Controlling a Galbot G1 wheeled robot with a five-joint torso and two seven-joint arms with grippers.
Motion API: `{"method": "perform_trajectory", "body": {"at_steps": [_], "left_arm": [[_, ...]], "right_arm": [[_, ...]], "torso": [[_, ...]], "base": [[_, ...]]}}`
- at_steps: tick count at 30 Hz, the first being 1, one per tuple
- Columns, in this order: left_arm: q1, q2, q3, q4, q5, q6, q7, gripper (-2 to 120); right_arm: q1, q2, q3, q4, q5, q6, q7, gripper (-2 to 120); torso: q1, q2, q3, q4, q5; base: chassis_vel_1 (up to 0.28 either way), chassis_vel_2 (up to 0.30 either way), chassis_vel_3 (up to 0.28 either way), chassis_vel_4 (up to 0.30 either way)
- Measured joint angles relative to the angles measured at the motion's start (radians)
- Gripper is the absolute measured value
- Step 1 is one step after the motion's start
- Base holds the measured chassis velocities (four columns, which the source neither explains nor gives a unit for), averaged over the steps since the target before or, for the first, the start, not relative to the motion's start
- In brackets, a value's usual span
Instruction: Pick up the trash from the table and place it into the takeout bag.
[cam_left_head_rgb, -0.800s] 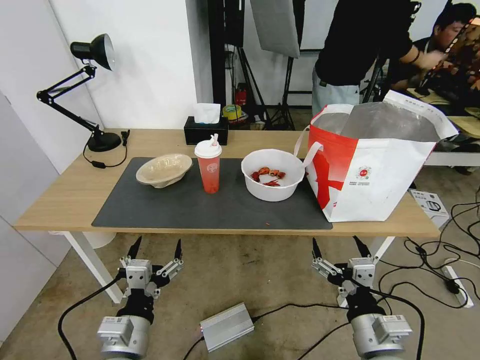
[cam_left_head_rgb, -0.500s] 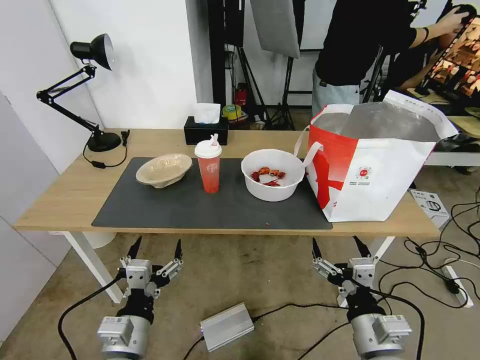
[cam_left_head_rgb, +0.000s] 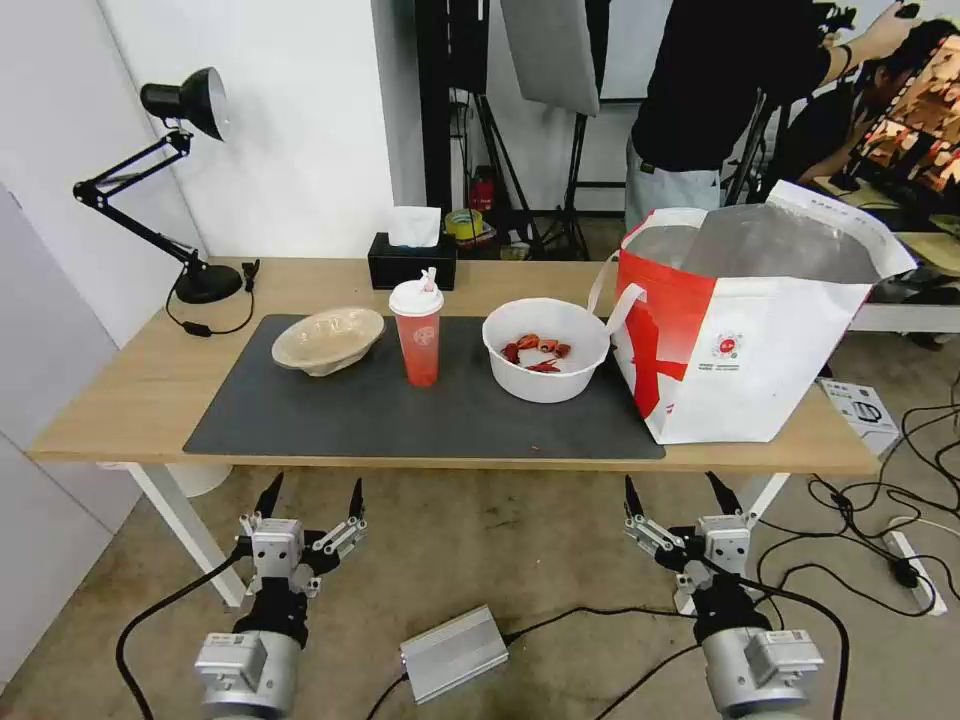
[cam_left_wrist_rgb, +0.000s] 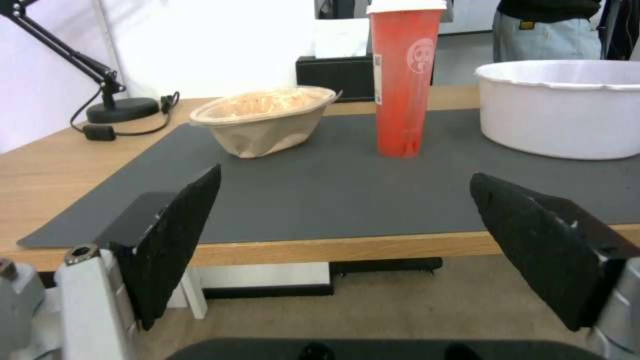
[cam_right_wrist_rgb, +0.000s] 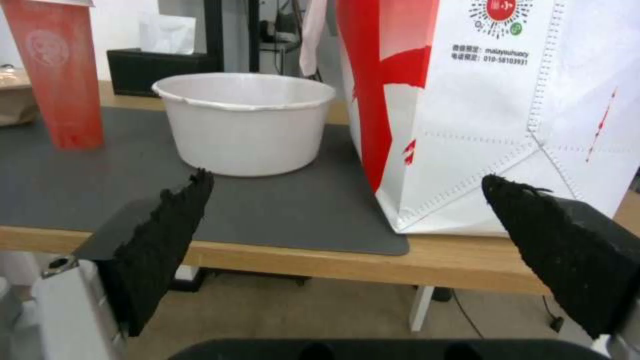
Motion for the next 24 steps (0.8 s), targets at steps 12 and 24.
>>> {"method": "perform_trajectory", "body": {"at_steps": [12,24], "left_arm": [[-0.003,-0.005,0.010,-0.001,0.000,-0.011,-0.013,100],[-0.050,-0.094,0.168,-0.044,-0.014,-0.250,-0.211,100]], "right_arm": [[0.048,-0.063,-0.033,0.000,0.037,0.012,0.038,100],[0.323,-0.427,-0.219,0.002,0.256,0.101,0.269,100]], "torso": [[0.000,0.000,0.000,-0.0002,0.0001],[0.000,0.000,0.000,0.0004,-0.0001]], "base": [[0.000,0.000,0.000,0.000],[0.000,0.000,0.000,0.000]]}}
